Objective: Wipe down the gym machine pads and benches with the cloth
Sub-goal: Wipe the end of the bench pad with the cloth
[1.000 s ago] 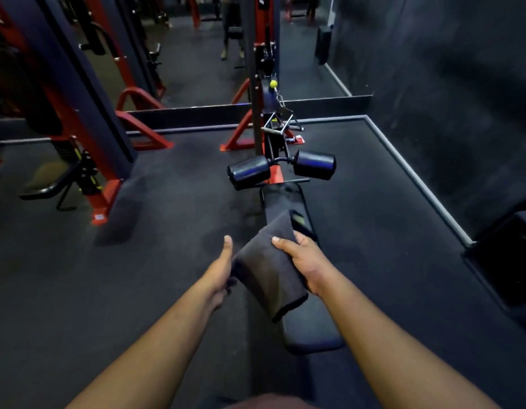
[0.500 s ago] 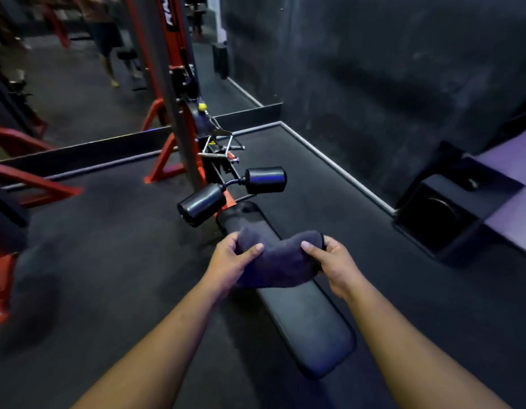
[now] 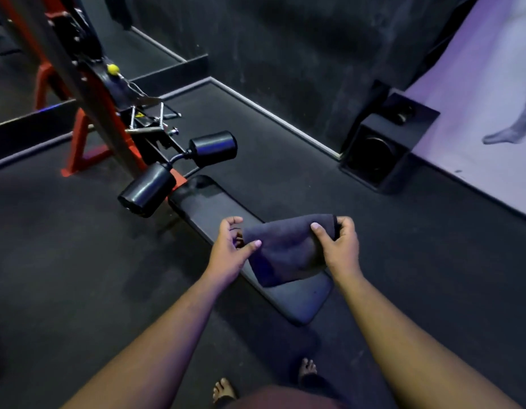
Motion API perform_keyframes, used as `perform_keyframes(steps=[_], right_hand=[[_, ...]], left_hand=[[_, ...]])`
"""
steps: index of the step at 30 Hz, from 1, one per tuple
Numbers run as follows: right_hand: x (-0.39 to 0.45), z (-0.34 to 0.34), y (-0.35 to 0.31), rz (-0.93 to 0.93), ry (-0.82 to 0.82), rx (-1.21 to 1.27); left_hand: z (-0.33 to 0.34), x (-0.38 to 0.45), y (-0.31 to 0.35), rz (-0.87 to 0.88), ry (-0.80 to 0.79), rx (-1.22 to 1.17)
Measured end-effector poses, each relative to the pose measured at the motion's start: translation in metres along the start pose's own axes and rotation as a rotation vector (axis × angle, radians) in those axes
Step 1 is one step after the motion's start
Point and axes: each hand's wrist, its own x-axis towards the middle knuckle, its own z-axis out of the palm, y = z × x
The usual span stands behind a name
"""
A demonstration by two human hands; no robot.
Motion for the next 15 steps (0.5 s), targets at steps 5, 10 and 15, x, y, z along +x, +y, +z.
perform_keyframes(steps=[5, 10, 15], right_hand=[[0.028, -0.009, 0.066, 0.133, -0.061, -0.242], [0.073, 0.006, 0.179, 0.243, -0.198, -0.491], [0.107, 0.062, 0.303, 0.197, -0.342, -0.942]], left_hand=[[0.063, 0.024, -0.06, -0.216, -0.023, -0.056], [0.143, 0.054, -0.166, -0.47, 0.058, -0.054], [0.197, 0.095, -0.287, -0.543, 0.019, 0.288]])
